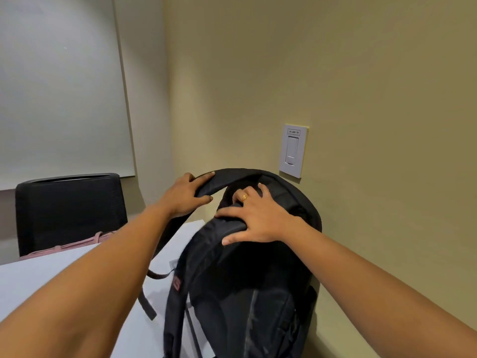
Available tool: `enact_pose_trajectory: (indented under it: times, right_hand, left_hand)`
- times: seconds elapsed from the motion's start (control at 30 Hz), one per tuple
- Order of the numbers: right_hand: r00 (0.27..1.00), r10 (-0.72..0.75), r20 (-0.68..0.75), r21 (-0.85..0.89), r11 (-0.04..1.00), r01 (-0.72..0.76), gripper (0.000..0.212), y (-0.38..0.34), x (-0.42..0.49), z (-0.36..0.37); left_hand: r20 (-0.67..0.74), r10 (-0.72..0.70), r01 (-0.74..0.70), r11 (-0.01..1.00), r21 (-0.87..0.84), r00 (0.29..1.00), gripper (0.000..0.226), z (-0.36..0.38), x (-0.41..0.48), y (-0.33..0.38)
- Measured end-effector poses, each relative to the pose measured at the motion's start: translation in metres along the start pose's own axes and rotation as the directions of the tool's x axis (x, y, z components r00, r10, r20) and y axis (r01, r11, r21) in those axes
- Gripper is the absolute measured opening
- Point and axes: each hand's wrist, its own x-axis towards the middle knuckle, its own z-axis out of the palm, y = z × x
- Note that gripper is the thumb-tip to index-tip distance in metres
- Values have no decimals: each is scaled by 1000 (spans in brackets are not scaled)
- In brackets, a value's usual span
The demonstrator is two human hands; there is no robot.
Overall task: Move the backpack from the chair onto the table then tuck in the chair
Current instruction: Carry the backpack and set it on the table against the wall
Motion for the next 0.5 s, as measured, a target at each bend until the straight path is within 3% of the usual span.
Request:
enact_pose_trajectory:
  times: [0.07, 0.17, 0.27, 0.33, 0.5]
  right_hand:
    - [992, -17, 124, -245, 968, 47, 72, 2, -6, 19]
    - [971, 36, 236, -436, 897, 73, 76, 12, -16, 40]
    - [962, 80, 260, -493, 868, 61, 79, 19, -21, 48]
    - [959, 97, 265, -500, 865, 51, 79, 20, -21, 49]
    - [956, 130, 262, -499, 867, 18, 71, 18, -25, 52]
  left_hand:
    - [36, -25, 26, 998, -51, 999, 73, 25, -9, 1]
    - [159, -70, 93, 985, -143, 985, 81, 72, -22, 9]
    - [297, -105, 172, 962, -211, 949, 83, 111, -28, 23]
    - [305, -133, 219, 939, -266, 943, 80, 124, -28, 30]
    - [318, -163, 241, 944, -224, 934, 75, 130, -23, 32]
